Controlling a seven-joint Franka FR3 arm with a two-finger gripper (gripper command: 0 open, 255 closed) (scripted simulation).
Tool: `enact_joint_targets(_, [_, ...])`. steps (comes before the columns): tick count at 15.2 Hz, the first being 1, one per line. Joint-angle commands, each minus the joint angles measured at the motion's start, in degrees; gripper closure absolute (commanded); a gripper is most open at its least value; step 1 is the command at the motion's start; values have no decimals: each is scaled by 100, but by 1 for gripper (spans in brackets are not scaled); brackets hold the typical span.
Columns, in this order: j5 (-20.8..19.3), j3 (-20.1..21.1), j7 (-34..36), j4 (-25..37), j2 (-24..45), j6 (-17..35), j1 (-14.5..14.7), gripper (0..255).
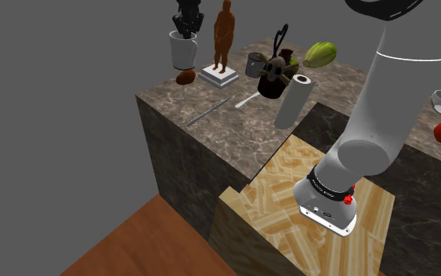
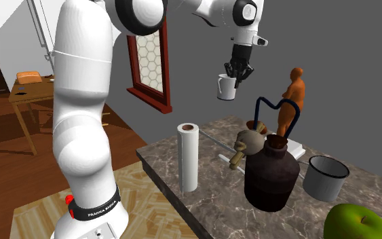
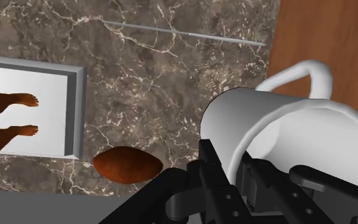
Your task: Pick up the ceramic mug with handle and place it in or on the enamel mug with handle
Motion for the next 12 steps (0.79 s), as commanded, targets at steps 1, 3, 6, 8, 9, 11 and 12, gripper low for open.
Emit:
enact_joint_targets(1, [9, -90, -252, -73, -97, -32, -160, 255])
enact_joint_targets(3, [14, -184, -501, -147, -167, -39, -318, 255])
enact_joint_targets(6, [14, -329, -876, -199, -229, -65, -551, 255])
enact_joint_targets(8, [12, -427, -1126, -195, -242, -92, -706, 255])
enact_joint_targets(9, [10, -477, -1251, -182, -240, -108, -782, 255])
enact_joint_targets(11, [6, -576, -1501, -131, -219, -145, -936, 255])
enact_joint_targets(12, [5, -625, -1625, -94, -199, -167, -1012, 255])
